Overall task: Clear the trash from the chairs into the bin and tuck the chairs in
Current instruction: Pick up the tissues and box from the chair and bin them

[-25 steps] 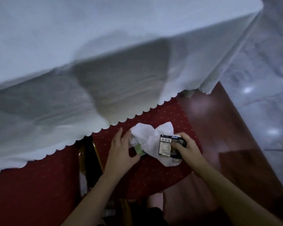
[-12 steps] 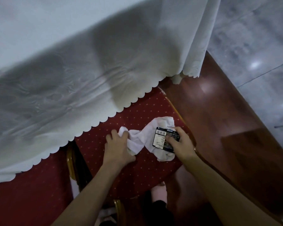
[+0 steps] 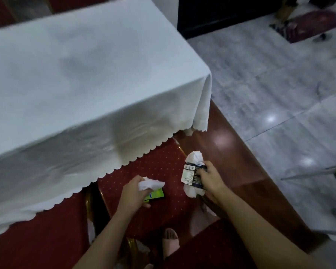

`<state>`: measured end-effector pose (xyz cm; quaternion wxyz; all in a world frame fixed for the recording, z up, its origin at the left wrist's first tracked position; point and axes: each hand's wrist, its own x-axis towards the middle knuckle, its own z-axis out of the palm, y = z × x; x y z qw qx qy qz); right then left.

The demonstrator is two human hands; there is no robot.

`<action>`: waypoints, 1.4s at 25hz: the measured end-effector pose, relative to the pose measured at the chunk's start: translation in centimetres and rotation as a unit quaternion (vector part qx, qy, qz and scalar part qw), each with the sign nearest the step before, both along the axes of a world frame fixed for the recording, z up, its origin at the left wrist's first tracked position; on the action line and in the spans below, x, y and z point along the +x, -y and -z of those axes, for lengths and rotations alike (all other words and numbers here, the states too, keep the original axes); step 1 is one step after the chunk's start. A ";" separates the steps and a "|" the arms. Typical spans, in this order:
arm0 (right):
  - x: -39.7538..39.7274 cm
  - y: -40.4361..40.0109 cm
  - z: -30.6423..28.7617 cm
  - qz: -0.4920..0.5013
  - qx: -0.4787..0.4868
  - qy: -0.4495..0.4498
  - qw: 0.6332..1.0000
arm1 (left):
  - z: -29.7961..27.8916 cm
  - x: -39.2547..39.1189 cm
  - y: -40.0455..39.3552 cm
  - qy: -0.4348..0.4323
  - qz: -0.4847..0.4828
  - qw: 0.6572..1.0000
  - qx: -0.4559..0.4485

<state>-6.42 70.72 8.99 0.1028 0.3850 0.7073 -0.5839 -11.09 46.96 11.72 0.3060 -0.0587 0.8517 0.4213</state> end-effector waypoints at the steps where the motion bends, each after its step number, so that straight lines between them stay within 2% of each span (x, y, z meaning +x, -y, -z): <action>1: 0.6 0.7 -2.8 -0.005 -0.005 -0.023 1.000 | -3.2 0.7 0.1 -0.022 -0.003 1.000 0.014; 6: 4.5 3.4 -16.4 -0.047 0.048 -0.116 0.991 | -15.6 5.5 -0.4 -0.139 -0.018 0.989 0.050; 10: 7.1 1.9 -19.8 -0.034 0.055 -0.119 0.991 | -20.2 8.2 -1.7 -0.191 0.039 0.980 0.036; 15: 6.7 -4.2 -21.7 -0.026 0.072 -0.130 0.989 | -23.8 8.3 -6.2 -0.214 0.049 0.975 0.040; 18: 5.7 -9.5 -22.1 -0.017 0.067 -0.154 0.986 | -24.3 7.5 -12.0 -0.249 0.068 0.966 0.026; 21: 4.3 -16.3 -21.9 -0.063 0.066 -0.172 0.981 | -23.9 6.4 -19.7 -0.273 0.081 0.959 -0.002; 24: 3.7 -23.1 -20.9 -0.104 0.075 -0.171 0.977 | -23.0 5.2 -26.8 -0.255 0.059 0.965 -0.014; 27: 4.4 -30.5 -20.4 -0.093 0.079 -0.145 0.982 | -22.0 4.5 -33.9 -0.218 0.039 0.975 -0.007; 29: 4.0 -36.1 -19.5 -0.072 0.080 -0.116 0.987 | -20.4 3.4 -39.3 -0.213 0.061 0.975 -0.006; 32: 3.6 -38.1 -19.8 -0.030 0.070 -0.111 0.991 | -20.3 2.6 -41.0 -0.217 0.074 0.973 -0.009; 35: 0.9 -39.8 -19.2 -0.039 0.072 -0.111 0.990 | -19.2 -0.6 -42.5 -0.227 0.078 0.971 -0.024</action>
